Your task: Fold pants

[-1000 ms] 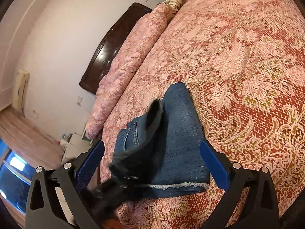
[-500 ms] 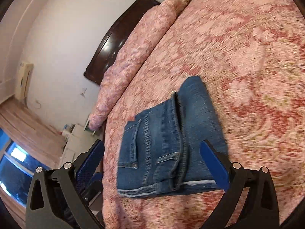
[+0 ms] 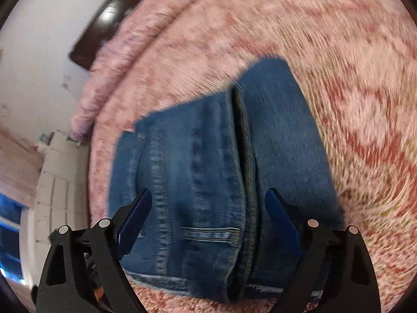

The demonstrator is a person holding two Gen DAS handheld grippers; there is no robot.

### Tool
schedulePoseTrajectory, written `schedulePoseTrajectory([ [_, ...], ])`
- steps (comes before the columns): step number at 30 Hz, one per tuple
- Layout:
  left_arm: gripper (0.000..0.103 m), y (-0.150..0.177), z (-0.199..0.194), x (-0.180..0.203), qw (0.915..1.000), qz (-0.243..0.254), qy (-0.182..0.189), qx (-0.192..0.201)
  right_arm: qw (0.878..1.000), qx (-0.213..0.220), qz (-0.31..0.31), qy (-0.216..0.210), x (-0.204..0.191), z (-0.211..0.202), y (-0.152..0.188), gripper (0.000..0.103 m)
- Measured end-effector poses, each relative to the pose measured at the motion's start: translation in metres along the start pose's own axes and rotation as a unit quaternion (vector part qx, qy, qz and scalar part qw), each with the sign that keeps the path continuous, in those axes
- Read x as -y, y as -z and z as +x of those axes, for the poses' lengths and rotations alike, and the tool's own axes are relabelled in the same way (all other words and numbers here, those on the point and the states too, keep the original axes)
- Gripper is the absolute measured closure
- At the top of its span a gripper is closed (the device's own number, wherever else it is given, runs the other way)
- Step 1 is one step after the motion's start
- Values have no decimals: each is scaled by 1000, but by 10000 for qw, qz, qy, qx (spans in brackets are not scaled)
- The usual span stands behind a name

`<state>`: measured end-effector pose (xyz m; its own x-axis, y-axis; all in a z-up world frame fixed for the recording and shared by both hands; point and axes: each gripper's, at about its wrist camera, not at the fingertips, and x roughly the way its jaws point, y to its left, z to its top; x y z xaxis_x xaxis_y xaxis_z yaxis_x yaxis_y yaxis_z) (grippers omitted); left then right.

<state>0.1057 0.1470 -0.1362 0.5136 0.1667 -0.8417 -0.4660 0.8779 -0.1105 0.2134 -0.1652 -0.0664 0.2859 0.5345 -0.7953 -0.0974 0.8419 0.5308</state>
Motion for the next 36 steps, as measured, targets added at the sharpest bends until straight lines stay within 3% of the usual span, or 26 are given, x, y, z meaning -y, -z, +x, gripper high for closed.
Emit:
schedulePoseTrajectory([
  [2, 2, 1, -1, -3, 9999, -85, 98, 23, 9999, 104, -54, 24, -1, 0, 5, 16],
  [4, 2, 1, -2, -7, 9996, -187, 209, 58, 9993, 43, -299, 205, -7, 0, 9, 48],
  [5, 2, 0, -2, -8, 9995, -216, 240, 67, 9986, 5, -406, 346, -9, 0, 9, 60],
  [6, 2, 0, -1, -8, 9995, -218, 232, 64, 9985, -71, -467, 266, -8, -1, 7, 85],
  [7, 2, 0, -1, -8, 9995, -204, 216, 58, 9990, -182, -389, 77, -7, -2, 5, 88],
  [10, 2, -2, 0, -8, 9997, -165, 177, 46, 9968, -102, -782, 132, -27, -14, 3, 90],
  [15, 2, -2, -1, -11, 9990, -283, 334, 95, 9944, 202, -1005, -260, -62, -40, -17, 91],
  [19, 2, 0, -3, -13, 9989, -301, 357, 109, 9902, 389, -1322, -239, -72, -62, -33, 94],
  [24, 2, 0, -4, -14, 9991, -270, 315, 102, 9914, 413, -1240, 90, -41, -66, -43, 95],
  [28, 2, 0, -4, -13, 9992, -253, 299, 101, 9941, 197, -993, 385, -2, -49, -24, 96],
  [33, 2, 0, -2, -9, 9995, -184, 232, 87, 9921, 111, -974, 785, 19, -20, -9, 96],
  [36, 2, 0, -2, -9, 9995, -185, 237, 88, 9962, 28, -606, 617, 33, -10, -9, 96],
])
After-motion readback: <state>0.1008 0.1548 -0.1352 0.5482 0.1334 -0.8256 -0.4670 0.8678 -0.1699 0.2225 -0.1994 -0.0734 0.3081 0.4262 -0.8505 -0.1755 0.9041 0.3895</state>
